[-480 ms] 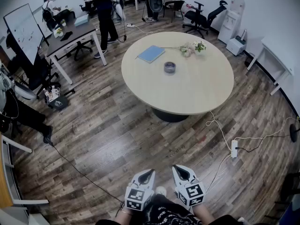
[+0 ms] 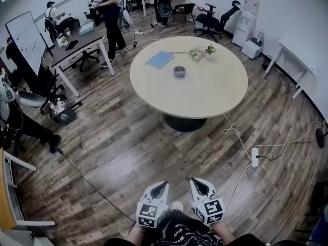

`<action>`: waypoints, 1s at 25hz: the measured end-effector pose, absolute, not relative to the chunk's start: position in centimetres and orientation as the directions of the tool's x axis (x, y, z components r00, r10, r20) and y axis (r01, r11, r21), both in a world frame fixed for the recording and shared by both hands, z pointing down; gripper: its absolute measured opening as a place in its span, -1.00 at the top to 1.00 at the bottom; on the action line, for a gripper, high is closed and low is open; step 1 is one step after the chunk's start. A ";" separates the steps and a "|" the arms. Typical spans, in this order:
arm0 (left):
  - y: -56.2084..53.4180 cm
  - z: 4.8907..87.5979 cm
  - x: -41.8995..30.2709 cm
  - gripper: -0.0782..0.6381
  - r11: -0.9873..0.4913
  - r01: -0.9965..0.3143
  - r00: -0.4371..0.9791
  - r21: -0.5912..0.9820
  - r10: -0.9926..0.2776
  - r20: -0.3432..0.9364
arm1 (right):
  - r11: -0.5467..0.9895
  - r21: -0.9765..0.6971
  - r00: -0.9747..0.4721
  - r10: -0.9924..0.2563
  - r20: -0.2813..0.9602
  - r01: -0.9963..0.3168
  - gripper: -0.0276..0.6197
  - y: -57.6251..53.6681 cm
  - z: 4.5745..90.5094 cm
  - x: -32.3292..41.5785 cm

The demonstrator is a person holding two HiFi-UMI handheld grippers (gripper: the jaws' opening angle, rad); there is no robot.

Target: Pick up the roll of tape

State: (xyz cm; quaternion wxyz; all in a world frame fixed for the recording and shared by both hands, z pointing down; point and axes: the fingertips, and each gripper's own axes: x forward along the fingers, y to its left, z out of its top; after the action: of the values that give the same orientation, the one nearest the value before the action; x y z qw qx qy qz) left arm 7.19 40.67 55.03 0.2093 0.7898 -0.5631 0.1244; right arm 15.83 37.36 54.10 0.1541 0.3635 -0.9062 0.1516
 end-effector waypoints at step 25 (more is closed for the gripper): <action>42.4 54.4 8.4 -0.13 -0.271 -0.932 0.348 0.241 -0.859 0.377 | 0.700 -0.178 -0.709 -0.611 0.351 -0.692 -0.22 37.8 54.0 16.8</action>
State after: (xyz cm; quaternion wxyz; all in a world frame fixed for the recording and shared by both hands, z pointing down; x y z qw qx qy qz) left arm 8.41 42.37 54.35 0.2132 0.7927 -0.5647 0.0860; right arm 16.84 37.83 54.00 0.1339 0.3570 -0.9122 0.1499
